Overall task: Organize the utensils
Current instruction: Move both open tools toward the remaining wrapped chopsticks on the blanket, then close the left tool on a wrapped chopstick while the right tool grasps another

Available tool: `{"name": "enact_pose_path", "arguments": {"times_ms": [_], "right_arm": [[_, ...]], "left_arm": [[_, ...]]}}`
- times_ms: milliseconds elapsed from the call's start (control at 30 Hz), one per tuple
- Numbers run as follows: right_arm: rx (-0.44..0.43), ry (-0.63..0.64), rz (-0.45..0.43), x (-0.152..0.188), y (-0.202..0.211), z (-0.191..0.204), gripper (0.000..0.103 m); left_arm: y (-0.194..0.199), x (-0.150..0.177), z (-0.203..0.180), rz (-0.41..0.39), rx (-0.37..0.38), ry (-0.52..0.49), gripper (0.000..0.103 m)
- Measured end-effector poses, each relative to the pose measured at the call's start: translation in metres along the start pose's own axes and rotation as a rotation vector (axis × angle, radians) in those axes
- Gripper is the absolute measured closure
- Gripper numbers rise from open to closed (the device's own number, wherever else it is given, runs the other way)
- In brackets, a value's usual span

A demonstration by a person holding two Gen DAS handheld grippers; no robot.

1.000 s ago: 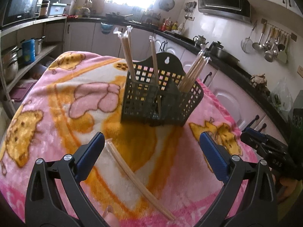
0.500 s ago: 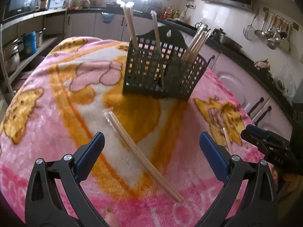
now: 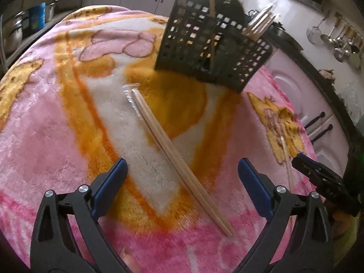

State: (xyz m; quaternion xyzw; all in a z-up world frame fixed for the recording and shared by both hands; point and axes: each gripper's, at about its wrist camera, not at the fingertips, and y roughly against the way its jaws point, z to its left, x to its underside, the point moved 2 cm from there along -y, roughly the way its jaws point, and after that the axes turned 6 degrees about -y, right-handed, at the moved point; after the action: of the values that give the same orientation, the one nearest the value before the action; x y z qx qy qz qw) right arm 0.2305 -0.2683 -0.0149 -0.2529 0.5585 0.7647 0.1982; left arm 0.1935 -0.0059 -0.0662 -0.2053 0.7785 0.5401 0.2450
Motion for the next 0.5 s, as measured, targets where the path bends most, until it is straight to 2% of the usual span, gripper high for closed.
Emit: {"name": "enact_pose_path", "arguments": {"times_ms": [333, 500], "right_arm": [[-0.004, -0.06, 0.077, -0.015, -0.029, -0.011, 0.049], [0.012, -0.06, 0.099, -0.027, -0.04, -0.012, 0.058]], "left_arm": [[-0.022, -0.033, 0.014, 0.012, -0.018, 0.036, 0.022], [-0.031, -0.053, 0.035, 0.027, -0.009, 0.107, 0.031]]}}
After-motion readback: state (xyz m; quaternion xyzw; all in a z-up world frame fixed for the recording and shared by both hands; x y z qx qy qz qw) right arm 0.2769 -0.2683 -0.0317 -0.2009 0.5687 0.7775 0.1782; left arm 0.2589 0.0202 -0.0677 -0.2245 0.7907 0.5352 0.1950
